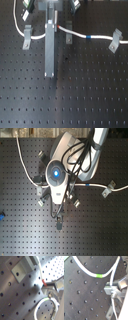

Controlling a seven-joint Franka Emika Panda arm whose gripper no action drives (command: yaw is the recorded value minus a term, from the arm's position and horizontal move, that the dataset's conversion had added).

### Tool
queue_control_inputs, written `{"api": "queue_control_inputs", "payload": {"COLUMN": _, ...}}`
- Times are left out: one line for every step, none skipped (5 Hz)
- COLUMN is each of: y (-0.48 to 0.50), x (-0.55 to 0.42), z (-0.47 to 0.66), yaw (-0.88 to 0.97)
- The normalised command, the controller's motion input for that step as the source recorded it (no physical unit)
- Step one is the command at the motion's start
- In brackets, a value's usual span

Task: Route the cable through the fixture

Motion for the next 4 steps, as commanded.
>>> {"api": "queue_control_inputs", "payload": {"y": 0.023, "x": -0.002, "z": -0.42, "yaw": 0.07}}
{"api": "queue_control_inputs", "payload": {"y": 0.05, "x": -0.001, "z": -0.35, "yaw": 0.13}}
{"api": "queue_control_inputs", "payload": {"y": -0.03, "x": 0.004, "z": -0.26, "yaw": 0.0}}
{"api": "queue_control_inputs", "payload": {"y": -0.329, "x": 0.033, "z": -0.09, "yaw": -0.36}}
